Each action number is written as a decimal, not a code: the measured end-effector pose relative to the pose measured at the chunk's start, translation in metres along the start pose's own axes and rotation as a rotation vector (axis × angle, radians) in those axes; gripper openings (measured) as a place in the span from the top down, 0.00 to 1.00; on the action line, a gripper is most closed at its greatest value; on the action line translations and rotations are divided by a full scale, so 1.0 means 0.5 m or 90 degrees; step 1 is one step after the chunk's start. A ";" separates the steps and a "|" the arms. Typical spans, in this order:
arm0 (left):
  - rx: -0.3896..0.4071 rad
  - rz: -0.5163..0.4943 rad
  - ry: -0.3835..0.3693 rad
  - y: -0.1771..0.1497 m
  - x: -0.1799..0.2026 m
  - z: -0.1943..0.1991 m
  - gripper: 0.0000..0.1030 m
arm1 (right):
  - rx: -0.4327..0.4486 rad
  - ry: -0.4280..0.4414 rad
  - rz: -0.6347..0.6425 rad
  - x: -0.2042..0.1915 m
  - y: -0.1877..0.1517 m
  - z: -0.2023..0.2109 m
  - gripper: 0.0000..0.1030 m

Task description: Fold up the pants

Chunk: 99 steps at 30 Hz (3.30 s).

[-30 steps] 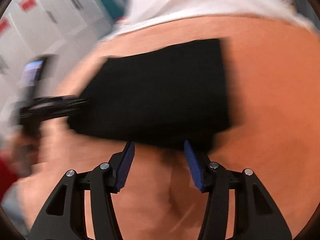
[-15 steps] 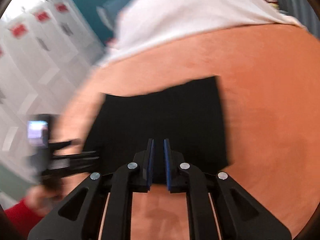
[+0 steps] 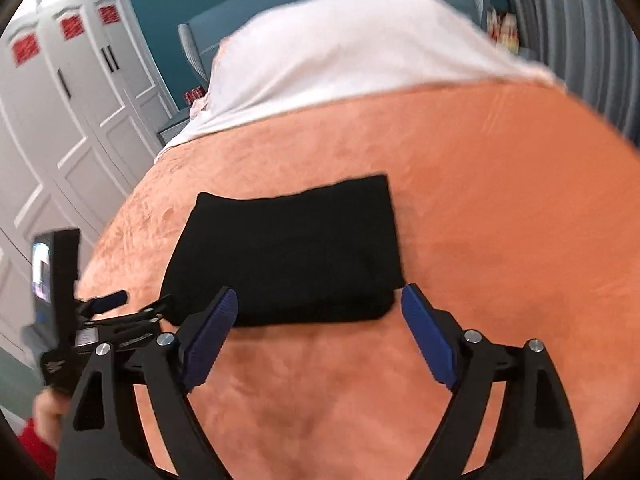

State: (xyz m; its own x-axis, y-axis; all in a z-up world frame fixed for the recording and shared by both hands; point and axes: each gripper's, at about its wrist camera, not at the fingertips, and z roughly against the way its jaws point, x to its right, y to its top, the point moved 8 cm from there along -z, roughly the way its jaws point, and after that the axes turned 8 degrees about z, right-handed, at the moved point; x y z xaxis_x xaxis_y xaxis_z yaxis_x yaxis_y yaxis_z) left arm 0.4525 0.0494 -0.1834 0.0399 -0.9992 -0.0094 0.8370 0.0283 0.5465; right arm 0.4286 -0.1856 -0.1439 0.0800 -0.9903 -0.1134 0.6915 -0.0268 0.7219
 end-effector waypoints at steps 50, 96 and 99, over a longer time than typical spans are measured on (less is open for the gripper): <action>0.053 0.029 0.001 -0.107 -0.036 0.244 0.11 | 0.023 -0.032 0.022 -0.041 -0.055 0.122 0.07; 0.119 0.019 0.002 -0.341 -0.019 0.513 0.11 | 0.096 -0.083 0.009 -0.141 -0.254 0.456 0.05; 0.124 0.018 0.003 -0.338 -0.020 0.516 0.11 | 0.095 -0.082 0.010 -0.140 -0.251 0.454 0.05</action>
State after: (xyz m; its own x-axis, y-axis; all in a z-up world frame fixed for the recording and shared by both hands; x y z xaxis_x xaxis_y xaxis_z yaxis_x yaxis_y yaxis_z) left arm 0.1701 0.0470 -0.0596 0.0655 -0.9978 0.0047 0.7138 0.0502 0.6986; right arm 0.1734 -0.1441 -0.0716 -0.0088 -0.9998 -0.0201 0.5763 -0.0215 0.8170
